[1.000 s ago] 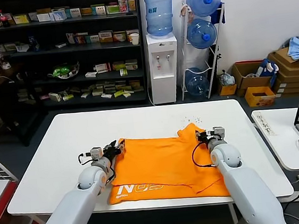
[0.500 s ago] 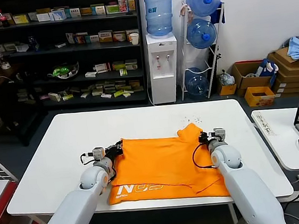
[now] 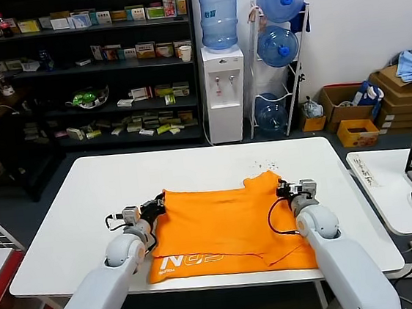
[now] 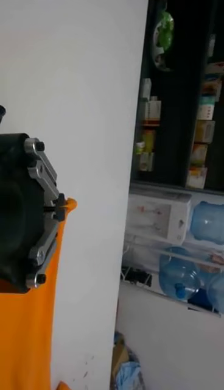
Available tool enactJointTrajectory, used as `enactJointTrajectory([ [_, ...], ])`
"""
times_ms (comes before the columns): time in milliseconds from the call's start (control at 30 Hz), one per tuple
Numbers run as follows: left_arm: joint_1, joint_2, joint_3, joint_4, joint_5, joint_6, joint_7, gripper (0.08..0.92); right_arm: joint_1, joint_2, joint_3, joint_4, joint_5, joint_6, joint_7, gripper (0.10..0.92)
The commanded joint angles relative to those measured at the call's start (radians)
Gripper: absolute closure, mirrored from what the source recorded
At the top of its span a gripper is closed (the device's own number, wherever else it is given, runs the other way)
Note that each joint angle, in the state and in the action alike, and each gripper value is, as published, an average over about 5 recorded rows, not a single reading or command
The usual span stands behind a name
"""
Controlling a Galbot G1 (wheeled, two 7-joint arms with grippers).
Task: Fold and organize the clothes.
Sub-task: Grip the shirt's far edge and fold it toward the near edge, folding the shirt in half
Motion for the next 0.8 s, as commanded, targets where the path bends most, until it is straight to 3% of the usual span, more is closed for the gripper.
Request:
enactJointTrajectory([
  [33, 0.100, 0.037, -0.041, -0.188, 0.003, -0.010, -0.006, 0.901, -0.169, -0.074, 0.026, 0.250, 0.031, 0.005, 0.021, 0.901],
  [400, 0.303, 0.089, -0.086, -0.429, 0.055, -0.005, -0.044, 0.901, -0.366, -0.152, 0.073, 0.514, 0.083, -0.072, 0.105, 0.901],
  [800, 0.442, 0.113, -0.101, -0.575, 0.109, -0.002, -0.091, 0.901, -0.608, -0.169, 0.157, 0.716, 0.065, -0.124, 0.167, 0.901],
])
